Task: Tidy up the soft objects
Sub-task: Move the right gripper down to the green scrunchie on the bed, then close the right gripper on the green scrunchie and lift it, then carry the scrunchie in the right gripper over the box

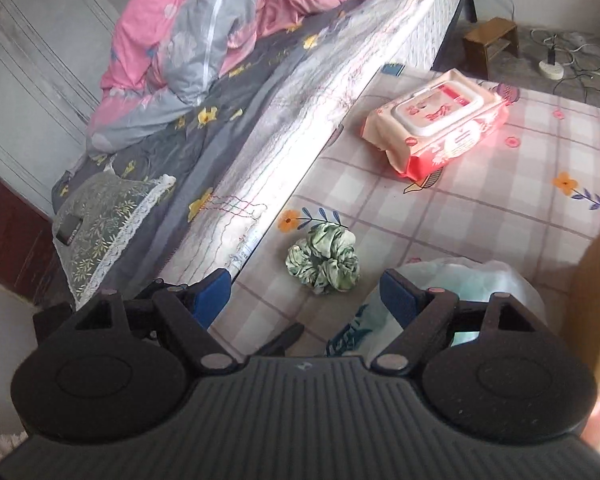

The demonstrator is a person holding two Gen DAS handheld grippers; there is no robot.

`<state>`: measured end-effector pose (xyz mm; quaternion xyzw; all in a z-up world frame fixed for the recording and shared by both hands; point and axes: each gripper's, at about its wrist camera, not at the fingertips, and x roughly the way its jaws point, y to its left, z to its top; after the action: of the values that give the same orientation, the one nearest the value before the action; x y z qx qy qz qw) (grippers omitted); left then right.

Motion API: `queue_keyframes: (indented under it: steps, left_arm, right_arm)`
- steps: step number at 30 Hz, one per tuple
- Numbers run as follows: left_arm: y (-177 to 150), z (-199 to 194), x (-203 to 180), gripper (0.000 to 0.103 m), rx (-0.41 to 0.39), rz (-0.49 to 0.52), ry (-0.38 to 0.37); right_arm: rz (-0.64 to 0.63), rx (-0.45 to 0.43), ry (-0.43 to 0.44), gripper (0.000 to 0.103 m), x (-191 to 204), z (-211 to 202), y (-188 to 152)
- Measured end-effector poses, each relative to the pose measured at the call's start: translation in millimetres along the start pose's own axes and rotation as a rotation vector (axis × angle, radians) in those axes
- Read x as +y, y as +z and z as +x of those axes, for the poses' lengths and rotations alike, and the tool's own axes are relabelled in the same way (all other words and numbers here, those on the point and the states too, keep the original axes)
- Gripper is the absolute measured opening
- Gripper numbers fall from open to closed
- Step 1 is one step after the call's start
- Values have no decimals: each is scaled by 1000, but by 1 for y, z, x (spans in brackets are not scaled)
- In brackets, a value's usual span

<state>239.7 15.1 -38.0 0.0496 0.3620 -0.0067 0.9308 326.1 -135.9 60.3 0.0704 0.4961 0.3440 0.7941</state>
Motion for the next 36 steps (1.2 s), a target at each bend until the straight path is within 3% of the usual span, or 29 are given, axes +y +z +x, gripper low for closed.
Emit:
queue_keyframes:
  steps: [4,8,11,13,17,19,21,24,29,36]
  left_arm:
    - [0,31,6,89,42,-15,-3]
    - [-1,53,7,82,77,-20,-8]
    - [-4,62,10,70,102,-18,-5]
    - [-6,66,12,56,115,-28,-7]
    - [-10,69,16,35,121,-45,24]
    - [-9,67,18,19,121,-51,31]
    - [-8,63,21,13,125,-70,25]
    - [-5,48,24,7,97,-72,22]
    - [2,6,19,7,22,-69,0]
    - [16,-81,-16,7,-126,-24,-120]
  right_arm:
    - [31,114,-13,82,-10,78,34]
    - [74,201,-45,80,-25,141,44]
    - [92,244,-59,76,-34,169,44]
    - [90,258,-56,71,-37,179,42]
    - [84,291,-53,53,-39,197,34]
    - [57,279,-58,44,-34,198,33]
    - [69,285,-57,25,-34,198,31]
    - [94,279,-36,21,-35,192,29]
    - [95,212,15,19,-23,150,27]
    - [87,56,61,19,-11,38,5]
